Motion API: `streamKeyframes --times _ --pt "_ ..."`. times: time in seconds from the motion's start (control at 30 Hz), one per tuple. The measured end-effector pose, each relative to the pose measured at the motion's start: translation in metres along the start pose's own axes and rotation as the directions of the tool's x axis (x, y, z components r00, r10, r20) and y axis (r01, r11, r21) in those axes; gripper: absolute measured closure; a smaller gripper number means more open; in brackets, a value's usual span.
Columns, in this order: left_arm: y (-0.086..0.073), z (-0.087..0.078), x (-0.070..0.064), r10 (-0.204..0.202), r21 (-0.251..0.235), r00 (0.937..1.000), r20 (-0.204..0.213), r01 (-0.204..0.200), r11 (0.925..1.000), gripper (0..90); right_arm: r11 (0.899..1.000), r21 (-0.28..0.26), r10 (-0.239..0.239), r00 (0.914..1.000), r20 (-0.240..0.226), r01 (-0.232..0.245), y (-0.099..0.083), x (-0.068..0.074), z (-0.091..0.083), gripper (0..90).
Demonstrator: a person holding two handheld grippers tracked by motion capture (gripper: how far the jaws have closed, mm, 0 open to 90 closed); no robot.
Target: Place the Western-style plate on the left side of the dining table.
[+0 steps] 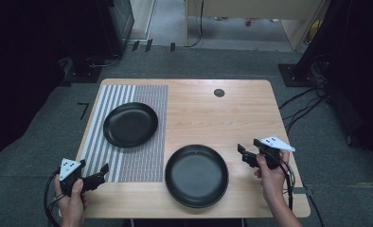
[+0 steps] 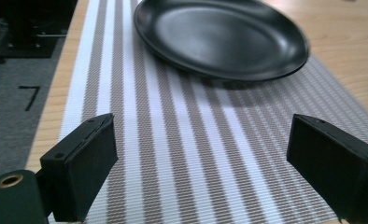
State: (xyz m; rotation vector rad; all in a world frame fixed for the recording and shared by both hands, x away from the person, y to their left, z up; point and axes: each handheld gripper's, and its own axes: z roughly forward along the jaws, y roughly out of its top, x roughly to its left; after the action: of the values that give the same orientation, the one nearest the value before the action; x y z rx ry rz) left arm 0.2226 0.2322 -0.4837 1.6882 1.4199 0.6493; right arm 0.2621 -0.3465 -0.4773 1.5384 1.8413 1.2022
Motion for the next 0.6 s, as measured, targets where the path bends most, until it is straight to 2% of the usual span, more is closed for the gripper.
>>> streamKeyframes --times 0.07,0.1,0.17,0.43,0.6 --pt "-0.003 0.002 0.003 0.012 0.009 0.9998 -0.016 -0.012 0.9999 8.4 1.0 0.0 0.003 1.0 0.005 -0.003 -0.002 -0.003 -0.002 26.7" --pt "-0.007 0.003 0.006 0.019 0.019 0.9993 -0.034 -0.018 0.9997 8.4 1.0 0.002 0.011 0.9997 0.021 -0.011 -0.006 -0.009 -0.005 26.7" --pt "-0.01 0.004 0.01 0.01 0.026 0.9993 -0.036 -0.009 0.9996 8.5 1.0 0.004 0.02 0.9993 0.031 -0.02 -0.009 -0.014 -0.008 26.8" --pt "-0.018 0.006 0.018 0.034 0.05 0.9972 -0.067 -0.031 0.9983 8.5 0.999 0.013 0.052 0.9954 0.081 -0.053 -0.022 -0.035 -0.019 26.8" --pt "-0.02 0.008 0.02 0.05 0.064 0.9956 -0.079 -0.045 0.9969 8.5 0.999 0.028 0.043 0.9918 0.121 -0.047 -0.032 -0.046 -0.025 26.9"
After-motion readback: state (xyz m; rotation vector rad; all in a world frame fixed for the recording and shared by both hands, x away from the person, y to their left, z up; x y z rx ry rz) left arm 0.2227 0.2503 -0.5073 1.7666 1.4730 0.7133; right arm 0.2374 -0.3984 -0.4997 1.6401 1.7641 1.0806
